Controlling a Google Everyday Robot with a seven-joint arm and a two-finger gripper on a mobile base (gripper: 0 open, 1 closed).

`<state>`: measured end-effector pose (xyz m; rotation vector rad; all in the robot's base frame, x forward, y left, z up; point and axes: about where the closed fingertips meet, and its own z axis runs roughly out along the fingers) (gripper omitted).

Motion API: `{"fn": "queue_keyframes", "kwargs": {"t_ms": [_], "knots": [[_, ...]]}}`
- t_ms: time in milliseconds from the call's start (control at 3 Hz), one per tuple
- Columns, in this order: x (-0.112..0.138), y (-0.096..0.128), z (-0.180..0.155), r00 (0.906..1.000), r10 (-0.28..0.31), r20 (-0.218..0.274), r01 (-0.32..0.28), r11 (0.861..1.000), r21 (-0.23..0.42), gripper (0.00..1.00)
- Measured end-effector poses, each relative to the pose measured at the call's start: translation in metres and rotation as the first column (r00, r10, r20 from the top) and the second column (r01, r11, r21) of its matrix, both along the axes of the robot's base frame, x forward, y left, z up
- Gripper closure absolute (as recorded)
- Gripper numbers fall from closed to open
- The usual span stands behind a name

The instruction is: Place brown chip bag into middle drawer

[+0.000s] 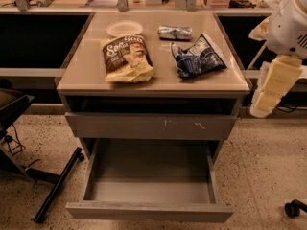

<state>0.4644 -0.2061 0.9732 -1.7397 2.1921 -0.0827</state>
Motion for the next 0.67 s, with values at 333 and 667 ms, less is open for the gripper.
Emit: {"fn": "queue_keyframes", "kwargs": {"t_ms": [333,667], "knots": [[0.046,0.020,-0.016,0.9995,0.031,-0.012,-0.030,0.999,0.029,0.00],[0.094,0.046,-0.030,0.9984,0.056,-0.009,-0.056,0.997,0.056,0.00]]}}
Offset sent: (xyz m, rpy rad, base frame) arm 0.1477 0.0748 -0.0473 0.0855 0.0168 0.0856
